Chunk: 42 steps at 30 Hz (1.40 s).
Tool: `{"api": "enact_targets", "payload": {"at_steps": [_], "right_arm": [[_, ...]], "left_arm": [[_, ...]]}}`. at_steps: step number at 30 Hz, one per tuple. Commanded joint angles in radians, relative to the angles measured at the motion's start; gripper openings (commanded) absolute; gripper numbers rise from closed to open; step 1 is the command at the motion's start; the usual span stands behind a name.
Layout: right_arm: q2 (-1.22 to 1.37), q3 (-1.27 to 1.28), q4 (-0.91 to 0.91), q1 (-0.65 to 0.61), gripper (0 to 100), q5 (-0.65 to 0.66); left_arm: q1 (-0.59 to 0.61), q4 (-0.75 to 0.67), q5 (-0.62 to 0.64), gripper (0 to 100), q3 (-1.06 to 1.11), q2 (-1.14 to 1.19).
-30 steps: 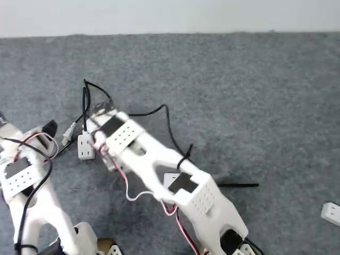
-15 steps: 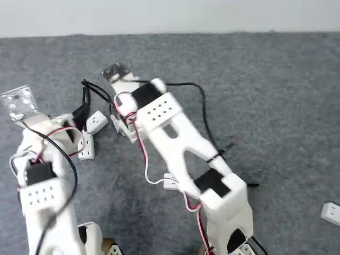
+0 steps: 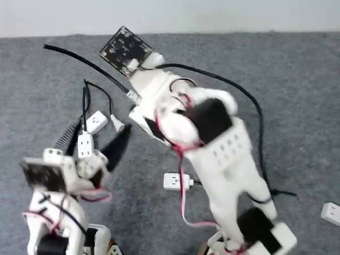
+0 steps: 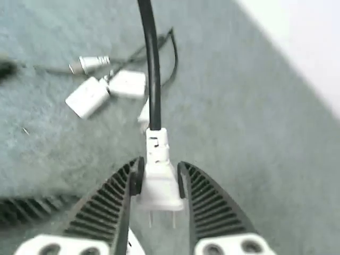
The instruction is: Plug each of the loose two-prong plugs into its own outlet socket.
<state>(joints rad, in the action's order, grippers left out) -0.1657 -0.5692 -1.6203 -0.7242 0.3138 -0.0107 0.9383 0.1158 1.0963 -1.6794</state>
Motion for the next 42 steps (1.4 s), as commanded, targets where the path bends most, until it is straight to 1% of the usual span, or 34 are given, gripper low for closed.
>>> {"api": "enact_targets", "payload": {"at_steps": [1, 6, 10, 13, 15, 22, 25, 29, 33, 35, 39, 42], "right_arm": [[-0.117, -0.051, 0.015, -0.094, 0.7, 0.038], [-0.188, -0.051, 0.021, -0.186, 0.7, 0.037], [-0.193, -0.044, 0.021, -0.225, 0.7, 0.034], [-0.194, 0.006, 0.022, -0.263, 0.7, 0.032], [-0.203, 0.038, 0.024, -0.295, 0.7, 0.032], [-0.288, 0.141, 0.021, -0.321, 0.7, 0.031], [-0.344, 0.204, 0.027, -0.357, 0.7, 0.031], [-0.414, 0.245, 0.027, -0.404, 0.7, 0.031], [-0.438, 0.302, 0.045, -0.404, 0.7, 0.031], [-0.443, 0.338, 0.074, -0.403, 0.7, 0.032], [-0.440, 0.374, 0.134, -0.351, 0.7, 0.038], [-0.443, 0.382, 0.179, -0.328, 0.7, 0.054]], "left_arm": [[-0.064, 0.025, -0.077, 37, 0.051, -0.158], [-0.074, 0.055, -0.080, 37, 0.058, -0.138], [-0.143, 0.052, -0.080, 37, 0.056, -0.146], [-0.198, 0.051, -0.081, 37, 0.058, -0.146], [-0.210, 0.049, -0.080, 37, 0.058, -0.146], [-0.203, 0.044, -0.083, 37, 0.045, -0.146], [-0.199, 0.005, -0.083, 37, 0.074, -0.146], [-0.132, -0.017, -0.077, 37, 0.091, -0.146], [-0.095, -0.012, -0.077, 37, 0.091, -0.146], [-0.103, 0.009, -0.075, 37, 0.101, -0.146], [-0.166, 0.048, -0.075, 37, 0.113, -0.146], [-0.199, 0.051, -0.081, 37, 0.107, -0.146]]}}
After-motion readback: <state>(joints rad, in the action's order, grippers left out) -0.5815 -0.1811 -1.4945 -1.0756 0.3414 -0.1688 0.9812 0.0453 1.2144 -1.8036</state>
